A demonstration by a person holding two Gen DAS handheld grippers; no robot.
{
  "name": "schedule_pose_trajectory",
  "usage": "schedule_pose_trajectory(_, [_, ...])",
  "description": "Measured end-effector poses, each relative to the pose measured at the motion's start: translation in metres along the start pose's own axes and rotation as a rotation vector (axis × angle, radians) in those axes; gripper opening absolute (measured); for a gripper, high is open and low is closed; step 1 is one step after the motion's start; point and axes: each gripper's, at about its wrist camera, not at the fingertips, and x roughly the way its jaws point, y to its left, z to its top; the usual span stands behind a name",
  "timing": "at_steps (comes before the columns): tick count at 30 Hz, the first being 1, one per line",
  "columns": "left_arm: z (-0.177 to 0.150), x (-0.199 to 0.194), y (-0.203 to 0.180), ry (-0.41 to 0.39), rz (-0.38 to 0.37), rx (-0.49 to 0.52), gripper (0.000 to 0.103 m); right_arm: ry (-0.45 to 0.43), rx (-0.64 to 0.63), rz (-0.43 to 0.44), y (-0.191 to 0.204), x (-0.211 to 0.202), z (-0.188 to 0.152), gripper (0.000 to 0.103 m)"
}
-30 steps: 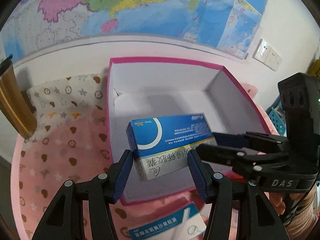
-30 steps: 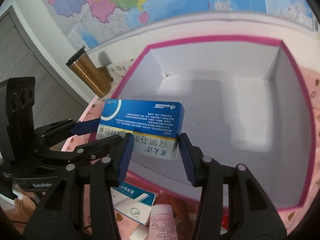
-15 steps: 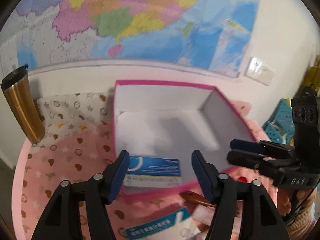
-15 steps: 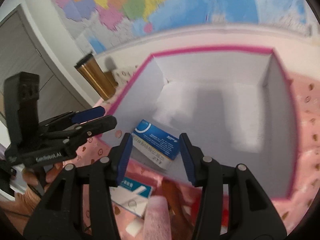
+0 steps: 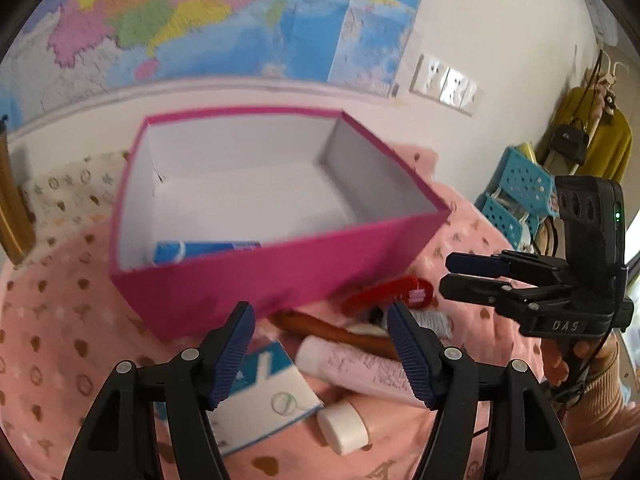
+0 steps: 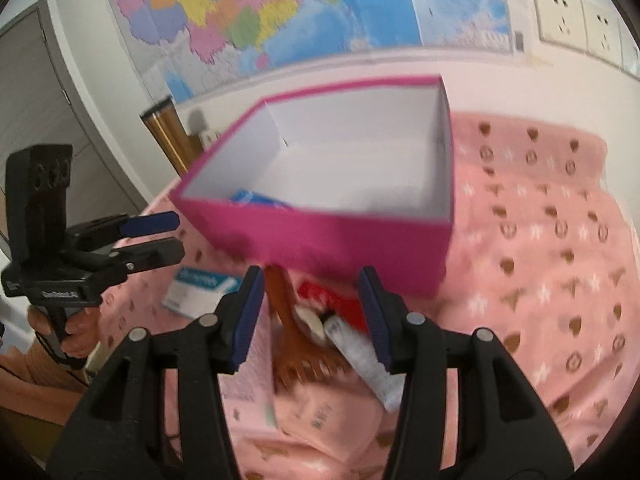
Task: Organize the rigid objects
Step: 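Grasp the red plastic tool with the right tool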
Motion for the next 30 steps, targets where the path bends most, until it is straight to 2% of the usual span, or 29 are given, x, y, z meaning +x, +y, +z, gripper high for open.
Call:
schedule_pose_trajectory(6, [-0.010, 0.020, -0.001, 0.056, -0.005, -0.023, 0.070, 0.051, -0.057, -0.041, 0.003, 0.022, -0.013, 0.051])
schedule_pose_trajectory(16, [-0.014, 0.029, -0.001, 0.083, -0.011, -0.047, 0.070, 0.080, -0.214, -0.094, 0.024, 0.058, -0.008, 0.050])
schedule_pose_trajectory(19, [-0.014, 0.030, 0.001, 0.086, -0.012, -0.053, 0.070, 0.096, -0.250, -0.120, 0.027, 0.067, -0.006, 0.046])
schedule_pose_trajectory(24, [-0.014, 0.036, 0.002, 0.094, -0.014, -0.056, 0.070, 0.117, -0.281, -0.126, 0.027, 0.076, -0.004, 0.030])
schedule_pose_trajectory(30, [-0.013, 0.041, 0.000, 0.099, -0.028, -0.051, 0.070, 0.090, -0.258, -0.109, 0.019, 0.068, -0.002, 0.029])
